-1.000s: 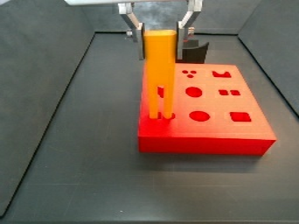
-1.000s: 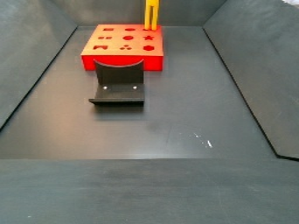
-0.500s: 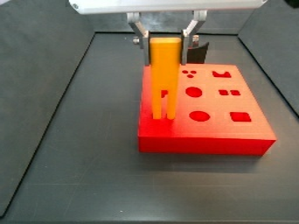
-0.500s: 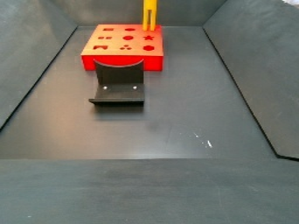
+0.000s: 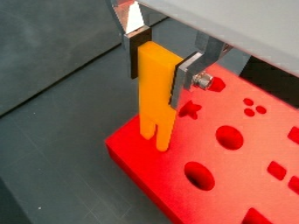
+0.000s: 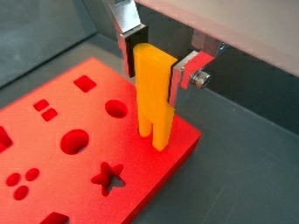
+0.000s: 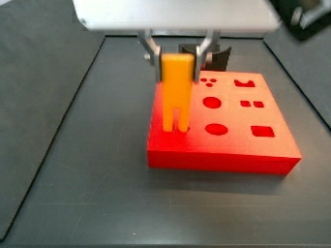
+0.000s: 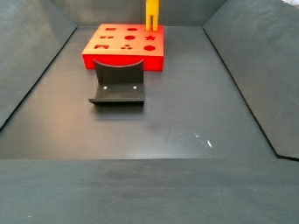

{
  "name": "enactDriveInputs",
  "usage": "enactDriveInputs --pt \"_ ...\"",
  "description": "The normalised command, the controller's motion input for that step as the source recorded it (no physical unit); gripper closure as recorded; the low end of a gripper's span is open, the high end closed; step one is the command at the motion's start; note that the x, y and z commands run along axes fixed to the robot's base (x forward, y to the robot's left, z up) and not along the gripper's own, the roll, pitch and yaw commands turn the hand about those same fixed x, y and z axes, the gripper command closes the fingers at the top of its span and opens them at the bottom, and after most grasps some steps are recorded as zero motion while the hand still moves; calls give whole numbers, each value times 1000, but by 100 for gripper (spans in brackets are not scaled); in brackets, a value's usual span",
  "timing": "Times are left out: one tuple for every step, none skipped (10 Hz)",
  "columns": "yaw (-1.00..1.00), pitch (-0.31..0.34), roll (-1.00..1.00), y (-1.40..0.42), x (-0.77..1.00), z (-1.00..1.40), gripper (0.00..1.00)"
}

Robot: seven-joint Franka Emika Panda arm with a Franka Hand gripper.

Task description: Insert the square-circle object.

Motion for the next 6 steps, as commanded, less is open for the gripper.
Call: enactDriveInputs --pt "-137 180 126 -17 0 -520 100" --pt "-243 131 84 0 -114 -754 100" --pt "-226 17 56 0 -146 -991 100" --pt "-237 0 10 0 -174 -460 100" --pt "0 0 30 -11 0 0 100" --pt "0 0 0 0 0 0 100"
